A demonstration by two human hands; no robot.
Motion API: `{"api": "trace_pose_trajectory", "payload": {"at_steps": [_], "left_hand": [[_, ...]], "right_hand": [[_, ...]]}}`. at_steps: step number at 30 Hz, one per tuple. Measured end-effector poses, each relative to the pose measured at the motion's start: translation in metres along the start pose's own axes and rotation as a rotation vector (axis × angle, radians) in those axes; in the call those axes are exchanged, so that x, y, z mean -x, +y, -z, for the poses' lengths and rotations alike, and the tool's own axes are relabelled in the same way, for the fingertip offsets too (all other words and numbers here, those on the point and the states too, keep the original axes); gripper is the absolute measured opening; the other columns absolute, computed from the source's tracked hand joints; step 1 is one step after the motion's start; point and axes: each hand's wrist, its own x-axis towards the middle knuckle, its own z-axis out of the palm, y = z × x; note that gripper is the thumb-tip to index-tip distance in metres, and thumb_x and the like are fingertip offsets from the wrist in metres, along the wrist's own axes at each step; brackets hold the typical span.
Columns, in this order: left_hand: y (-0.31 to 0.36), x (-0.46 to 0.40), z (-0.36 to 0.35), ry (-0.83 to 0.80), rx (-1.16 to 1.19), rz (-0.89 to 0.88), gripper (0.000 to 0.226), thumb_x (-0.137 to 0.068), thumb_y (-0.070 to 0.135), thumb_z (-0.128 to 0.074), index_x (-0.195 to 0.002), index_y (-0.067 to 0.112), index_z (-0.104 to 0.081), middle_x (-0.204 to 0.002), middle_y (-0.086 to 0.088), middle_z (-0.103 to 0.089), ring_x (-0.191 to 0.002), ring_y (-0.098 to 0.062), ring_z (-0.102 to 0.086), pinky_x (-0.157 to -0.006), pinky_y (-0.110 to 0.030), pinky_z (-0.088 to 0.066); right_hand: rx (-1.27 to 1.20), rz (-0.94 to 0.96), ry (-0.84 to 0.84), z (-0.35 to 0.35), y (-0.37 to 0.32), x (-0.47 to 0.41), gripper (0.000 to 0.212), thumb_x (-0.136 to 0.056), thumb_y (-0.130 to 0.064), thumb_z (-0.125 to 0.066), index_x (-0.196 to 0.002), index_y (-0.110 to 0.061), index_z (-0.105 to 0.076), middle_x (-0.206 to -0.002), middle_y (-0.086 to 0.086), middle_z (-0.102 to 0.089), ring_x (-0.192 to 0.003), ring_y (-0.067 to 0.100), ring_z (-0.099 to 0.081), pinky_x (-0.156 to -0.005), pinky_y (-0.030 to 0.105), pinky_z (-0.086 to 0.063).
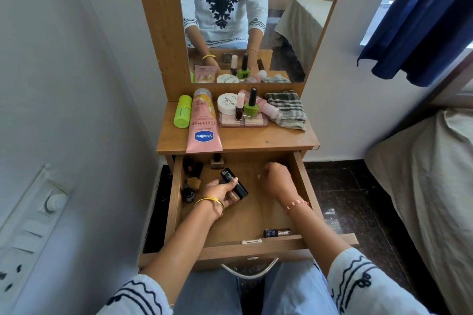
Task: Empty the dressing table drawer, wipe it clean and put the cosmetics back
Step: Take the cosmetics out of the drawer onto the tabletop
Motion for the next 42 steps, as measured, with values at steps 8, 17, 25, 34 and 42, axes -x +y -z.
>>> {"api": "trace_pose_trajectory", "payload": {"at_steps": [8, 17, 25, 34, 42], "left_hand": [[0.002, 0.006, -0.001, -0.063, -0.01, -0.026, 0.035, -0.085, 0.002, -0.06, -0.119, -0.002, -0.054, -0.085, -0.006, -0.061, -0.075, -0.017, -0.059, -0.055, -0.027, -0.055], [0.011, 0.021, -0.012, -0.122, 0.012, -0.073, 0.023, -0.086, -0.015, -0.041, -0.08, 0.003, -0.056, -0.081, -0.014, -0.059, -0.073, -0.021, -0.059, -0.062, -0.027, -0.053], [0.041, 0.052, -0.031, -0.109, -0.182, -0.453, 0.024, -0.084, -0.005, -0.059, -0.107, 0.002, -0.061, -0.082, -0.004, -0.062, -0.072, -0.014, -0.061, -0.068, -0.023, -0.054], [0.083, 0.042, -0.055, 0.19, -0.635, -0.823, 0.021, -0.081, 0.012, -0.067, -0.101, 0.006, -0.069, -0.107, -0.012, -0.069, -0.103, -0.023, -0.062, -0.085, -0.025, -0.046], [0.099, 0.026, -0.059, 0.266, -0.837, -0.762, 0.022, -0.083, 0.013, -0.066, -0.101, 0.002, -0.069, -0.106, -0.014, -0.069, -0.099, -0.024, -0.061, -0.085, -0.026, -0.042]], "right_hand": [[-0.196, 0.114, -0.22, -0.005, -0.025, 0.01, 0.021, -0.09, -0.016, -0.059, -0.105, -0.005, -0.069, -0.1, 0.011, -0.069, -0.082, 0.011, -0.057, -0.056, 0.011, -0.038], [-0.331, 0.103, -0.32, 0.027, -0.026, 0.019, 0.036, -0.083, -0.003, -0.065, -0.118, -0.004, -0.06, -0.105, 0.015, -0.068, -0.075, 0.011, -0.062, -0.06, 0.015, -0.052], [-0.564, 0.093, -0.202, 0.077, -0.032, 0.018, 0.031, -0.084, -0.005, -0.063, -0.114, -0.012, -0.062, -0.105, 0.006, -0.067, -0.082, 0.013, -0.065, -0.071, 0.022, -0.054], [-0.048, 0.231, 0.118, 0.07, -0.05, -0.023, 0.036, -0.085, -0.005, -0.062, -0.119, -0.014, -0.061, -0.116, 0.007, -0.064, -0.104, 0.02, -0.058, -0.085, 0.025, -0.048], [0.117, 0.347, 0.227, 0.065, -0.053, -0.031, 0.036, -0.087, -0.007, -0.061, -0.123, -0.014, -0.059, -0.127, 0.011, -0.056, -0.118, 0.027, -0.051, -0.098, 0.031, -0.043]]}}
